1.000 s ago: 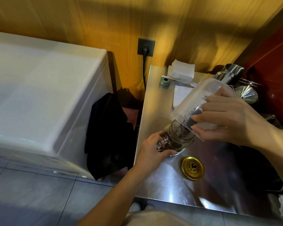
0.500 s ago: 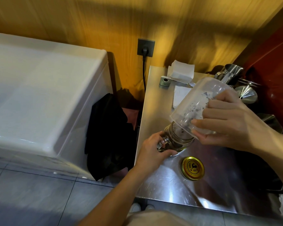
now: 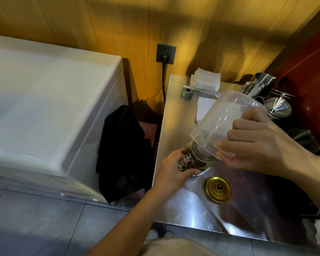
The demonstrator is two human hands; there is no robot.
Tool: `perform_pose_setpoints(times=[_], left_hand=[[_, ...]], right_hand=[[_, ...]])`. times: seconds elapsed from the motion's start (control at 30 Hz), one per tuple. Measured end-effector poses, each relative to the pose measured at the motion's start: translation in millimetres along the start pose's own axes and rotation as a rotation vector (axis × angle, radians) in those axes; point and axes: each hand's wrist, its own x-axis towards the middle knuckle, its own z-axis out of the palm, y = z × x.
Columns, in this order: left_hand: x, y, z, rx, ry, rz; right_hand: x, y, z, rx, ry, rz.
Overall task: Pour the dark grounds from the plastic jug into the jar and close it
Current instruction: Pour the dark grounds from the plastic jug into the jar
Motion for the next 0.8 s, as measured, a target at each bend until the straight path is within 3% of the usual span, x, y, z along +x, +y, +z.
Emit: perform_pose_setpoints(times=[0.8], left_hand=[[-0.6, -1.2, 1.1, 0.02, -0.008, -0.016]], right_hand=[[-9.1, -6.3, 1.4, -0.05, 0.007, -0.068]])
